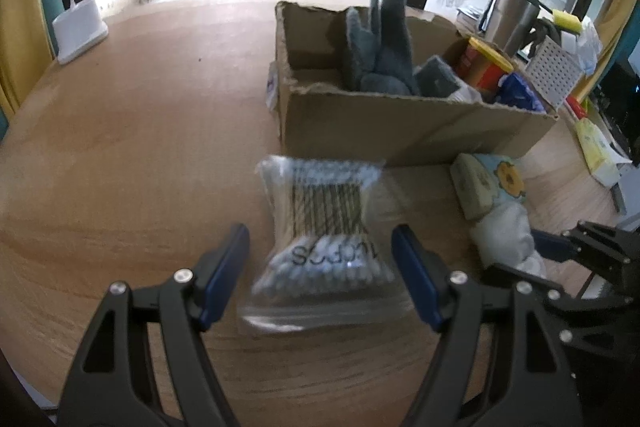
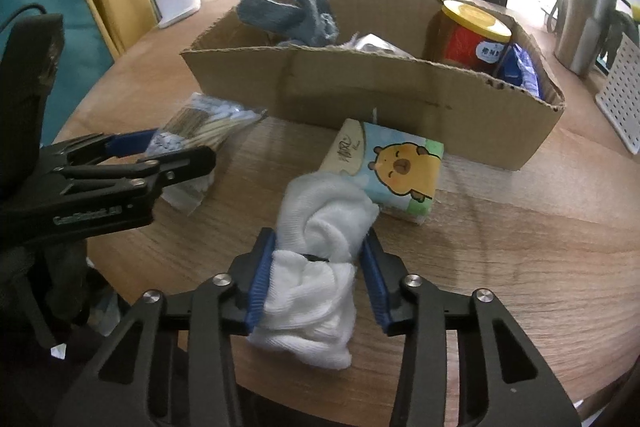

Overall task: Organize objects
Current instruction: 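Grasp the cotton-swab bag with the left tool while the right tool grasps the white cloth, then lift the swab bag and white cloth and carry both over the box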

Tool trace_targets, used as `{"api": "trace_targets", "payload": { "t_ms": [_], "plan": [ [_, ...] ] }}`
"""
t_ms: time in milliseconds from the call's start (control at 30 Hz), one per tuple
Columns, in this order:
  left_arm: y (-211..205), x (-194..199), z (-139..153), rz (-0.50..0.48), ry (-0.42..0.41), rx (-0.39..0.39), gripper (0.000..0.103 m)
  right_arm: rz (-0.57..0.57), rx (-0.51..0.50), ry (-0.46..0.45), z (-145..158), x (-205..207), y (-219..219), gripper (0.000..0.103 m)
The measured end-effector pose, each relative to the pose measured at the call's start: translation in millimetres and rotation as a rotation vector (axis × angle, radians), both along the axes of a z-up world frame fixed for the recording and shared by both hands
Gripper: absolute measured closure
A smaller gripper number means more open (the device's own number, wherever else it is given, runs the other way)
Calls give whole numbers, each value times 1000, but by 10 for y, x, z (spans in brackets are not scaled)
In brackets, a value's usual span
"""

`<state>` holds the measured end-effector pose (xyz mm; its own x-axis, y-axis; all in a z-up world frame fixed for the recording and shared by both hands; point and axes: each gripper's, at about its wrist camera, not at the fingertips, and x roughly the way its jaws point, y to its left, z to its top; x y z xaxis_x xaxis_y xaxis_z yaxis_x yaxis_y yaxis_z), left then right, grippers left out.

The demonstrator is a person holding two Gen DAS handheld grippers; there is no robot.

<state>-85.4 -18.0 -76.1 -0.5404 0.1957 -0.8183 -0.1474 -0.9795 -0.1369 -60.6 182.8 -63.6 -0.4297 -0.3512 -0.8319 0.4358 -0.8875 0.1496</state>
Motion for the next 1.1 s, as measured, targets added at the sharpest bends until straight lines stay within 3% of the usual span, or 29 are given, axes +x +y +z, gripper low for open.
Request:
{"api": "trace_targets", "payload": {
  "t_ms": [67, 100, 333, 1100],
  "plan": [
    [9, -8, -3, -2, 0, 2, 33, 8, -8, 8, 38, 16, 5, 60],
    [22, -10, -1, -5, 0, -2, 41, 10, -12, 14, 64, 27, 9, 60],
    [79, 8, 32, -30, 10, 9, 51, -2, -38, 38, 190, 5, 87, 60],
    [-125, 229, 507, 55, 114, 43, 54, 4, -70, 92, 405, -84, 204, 59]
  ]
}}
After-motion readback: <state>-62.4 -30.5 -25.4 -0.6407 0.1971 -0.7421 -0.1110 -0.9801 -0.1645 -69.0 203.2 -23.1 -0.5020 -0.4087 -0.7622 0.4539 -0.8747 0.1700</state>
